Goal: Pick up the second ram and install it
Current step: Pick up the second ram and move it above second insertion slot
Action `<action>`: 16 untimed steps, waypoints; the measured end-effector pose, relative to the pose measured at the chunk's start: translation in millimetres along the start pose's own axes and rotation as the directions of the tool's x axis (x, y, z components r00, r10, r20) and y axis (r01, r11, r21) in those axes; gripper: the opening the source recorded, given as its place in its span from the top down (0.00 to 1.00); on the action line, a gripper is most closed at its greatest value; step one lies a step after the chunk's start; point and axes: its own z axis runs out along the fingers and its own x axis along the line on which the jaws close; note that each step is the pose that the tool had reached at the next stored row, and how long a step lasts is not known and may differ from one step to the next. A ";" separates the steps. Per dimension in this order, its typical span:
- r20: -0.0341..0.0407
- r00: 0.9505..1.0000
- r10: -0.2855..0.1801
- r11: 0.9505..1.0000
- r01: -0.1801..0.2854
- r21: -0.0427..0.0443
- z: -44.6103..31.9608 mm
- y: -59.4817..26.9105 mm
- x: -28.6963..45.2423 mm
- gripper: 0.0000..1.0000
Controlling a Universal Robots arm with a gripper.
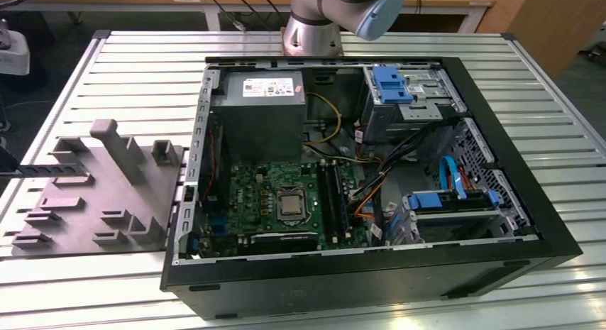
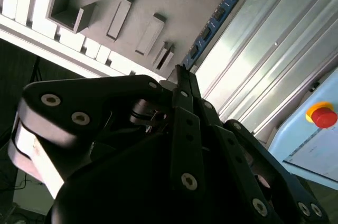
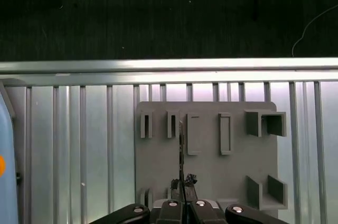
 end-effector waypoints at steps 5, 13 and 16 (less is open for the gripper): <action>0.000 1.000 0.000 1.000 0.000 0.000 -13.2 0.4 -0.5 0.89; 0.000 1.000 0.000 1.000 0.000 0.000 -34.3 1.1 -1.3 0.89; 0.000 1.000 0.000 1.000 0.000 0.000 -41.3 1.3 -1.6 0.89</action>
